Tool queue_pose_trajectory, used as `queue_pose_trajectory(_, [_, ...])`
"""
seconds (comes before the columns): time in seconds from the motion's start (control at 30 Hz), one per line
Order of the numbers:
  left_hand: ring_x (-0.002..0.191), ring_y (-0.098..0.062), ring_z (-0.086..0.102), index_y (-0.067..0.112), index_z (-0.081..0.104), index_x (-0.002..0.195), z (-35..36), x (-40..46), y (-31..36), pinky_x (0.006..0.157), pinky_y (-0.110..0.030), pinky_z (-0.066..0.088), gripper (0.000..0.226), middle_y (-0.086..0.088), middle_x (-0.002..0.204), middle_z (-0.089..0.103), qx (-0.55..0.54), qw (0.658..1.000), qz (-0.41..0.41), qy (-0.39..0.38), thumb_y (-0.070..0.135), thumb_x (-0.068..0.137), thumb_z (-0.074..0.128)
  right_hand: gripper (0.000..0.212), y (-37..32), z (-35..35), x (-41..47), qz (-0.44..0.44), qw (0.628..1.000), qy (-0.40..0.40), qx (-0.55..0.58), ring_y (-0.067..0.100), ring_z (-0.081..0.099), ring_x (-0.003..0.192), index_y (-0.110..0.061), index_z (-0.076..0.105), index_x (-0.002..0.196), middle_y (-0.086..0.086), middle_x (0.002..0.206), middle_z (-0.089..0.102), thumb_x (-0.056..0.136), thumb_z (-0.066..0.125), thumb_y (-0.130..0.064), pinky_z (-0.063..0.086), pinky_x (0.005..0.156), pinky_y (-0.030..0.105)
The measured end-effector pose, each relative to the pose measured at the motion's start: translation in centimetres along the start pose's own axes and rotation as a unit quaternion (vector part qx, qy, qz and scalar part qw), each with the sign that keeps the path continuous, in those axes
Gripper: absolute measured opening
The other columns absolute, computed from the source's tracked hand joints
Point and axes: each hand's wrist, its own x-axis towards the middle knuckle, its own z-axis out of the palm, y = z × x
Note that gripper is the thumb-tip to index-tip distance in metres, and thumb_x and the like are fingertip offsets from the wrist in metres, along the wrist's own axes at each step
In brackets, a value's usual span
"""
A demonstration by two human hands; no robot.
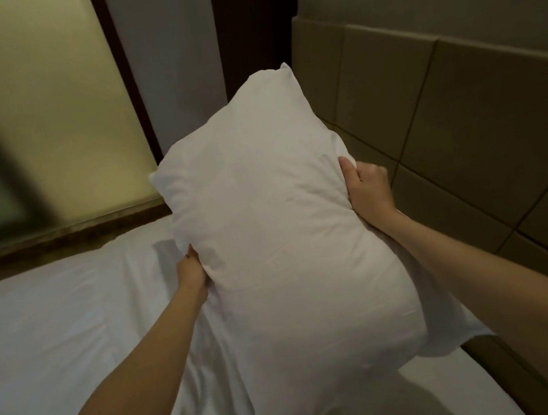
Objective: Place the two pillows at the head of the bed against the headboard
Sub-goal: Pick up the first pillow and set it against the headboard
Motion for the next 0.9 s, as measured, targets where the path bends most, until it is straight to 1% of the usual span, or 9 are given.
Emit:
queue_pose_trajectory(0.1, [0.084,-0.019,0.061,0.012,0.062,0.115,3.4,2.8,1.5,0.069,-0.03,0.05,0.041,-0.005,0.107,0.065,-0.017,1.0,0.009,-0.019,0.043,0.094,0.047,0.055,1.1,0.4,4.0,-0.012,1.0,0.012,-0.015,0.026,0.039,0.054,-0.024,0.028,0.045,-0.005,0.044,0.033,0.096,0.042,-0.038,0.029,0.056,0.038])
queue_pose_trajectory(0.23, [0.098,-0.025,0.058,0.011,0.062,0.116,7.9,7.0,3.0,0.083,-0.037,0.05,0.043,-0.007,0.108,0.064,-0.019,1.0,0.004,-0.024,0.045,0.093,0.048,0.055,3.3,1.4,9.5,-0.022,0.999,0.019,-0.026,0.025,0.039,0.052,-0.025,0.029,0.045,-0.005,0.044,0.035,0.096,0.04,-0.038,0.026,0.056,0.035])
queue_pose_trajectory(0.37, [0.097,-0.029,0.053,0.014,0.056,0.08,12.6,12.2,3.7,0.094,-0.043,0.046,0.027,-0.008,0.089,0.059,-0.002,1.0,-0.017,-0.008,0.032,0.097,0.045,0.054,6.0,3.0,14.8,-0.03,0.999,0.02,-0.023,0.017,0.038,0.045,-0.021,0.038,0.046,-0.004,0.044,0.041,0.096,0.039,-0.04,0.027,0.051,0.033])
queue_pose_trajectory(0.5, [0.082,-0.027,0.05,0.013,0.048,0.069,17.0,17.3,4.0,0.084,-0.041,0.048,0.031,-0.007,0.087,0.057,0.026,0.999,-0.046,0.004,0.022,0.098,0.04,0.054,8.5,4.7,19.2,-0.034,0.999,0.019,-0.034,0.01,0.039,0.043,-0.018,0.043,0.049,-0.004,0.044,0.043,0.097,0.038,-0.042,0.024,0.044,0.027])
queue_pose_trajectory(0.57, [0.085,-0.029,0.052,0.008,0.055,0.08,19.3,19.4,3.3,0.08,-0.04,0.047,0.028,-0.011,0.102,0.059,0.01,0.999,-0.047,-0.011,0.02,0.099,0.037,0.055,9.8,5.6,21.4,-0.033,0.999,0.02,-0.038,0.01,0.038,0.042,-0.017,0.043,0.049,-0.003,0.044,0.042,0.097,0.038,-0.042,0.024,0.044,0.027])
queue_pose_trajectory(0.67, [0.09,-0.032,0.056,0.003,0.056,0.118,22.2,21.7,2.4,0.077,-0.035,0.05,0.033,-0.015,0.131,0.055,-0.024,0.998,-0.045,-0.04,0.02,0.1,0.034,0.053,11.2,7.0,24.0,-0.025,0.999,0.028,-0.033,0.01,0.036,0.042,-0.018,0.041,0.049,-0.003,0.045,0.04,0.098,0.037,-0.039,0.024,0.045,0.024])
queue_pose_trajectory(0.73, [0.07,-0.022,0.049,0.005,0.059,0.091,23.9,22.8,2.4,0.057,-0.027,0.049,0.029,-0.011,0.119,0.055,-0.013,0.995,-0.064,-0.079,0.02,0.101,0.036,0.053,11.8,8.0,25.3,-0.03,0.998,0.045,-0.039,0.01,0.036,0.043,-0.015,0.042,0.051,-0.003,0.046,0.039,0.098,0.037,-0.038,0.024,0.045,0.026])
queue_pose_trajectory(0.8, [0.07,-0.021,0.048,0.012,0.053,0.075,25.8,23.9,2.3,0.059,-0.031,0.046,0.032,-0.006,0.098,0.057,-0.03,0.989,-0.083,-0.118,0.028,0.1,0.041,0.053,12.6,9.4,26.8,-0.039,0.995,0.07,-0.059,0.011,0.037,0.045,-0.01,0.045,0.055,-0.003,0.047,0.04,0.098,0.035,-0.04,0.025,0.045,0.027])
queue_pose_trajectory(0.9, [0.083,-0.023,0.057,0.014,0.062,0.105,27.5,25.4,0.5,0.074,-0.035,0.05,0.027,-0.008,0.104,0.063,-0.045,0.983,-0.076,-0.161,0.032,0.097,0.044,0.053,14.2,12.1,28.3,-0.038,0.989,0.095,-0.111,0.011,0.041,0.048,-0.011,0.049,0.061,-0.004,0.051,0.042,0.097,0.031,-0.045,0.025,0.046,0.026])
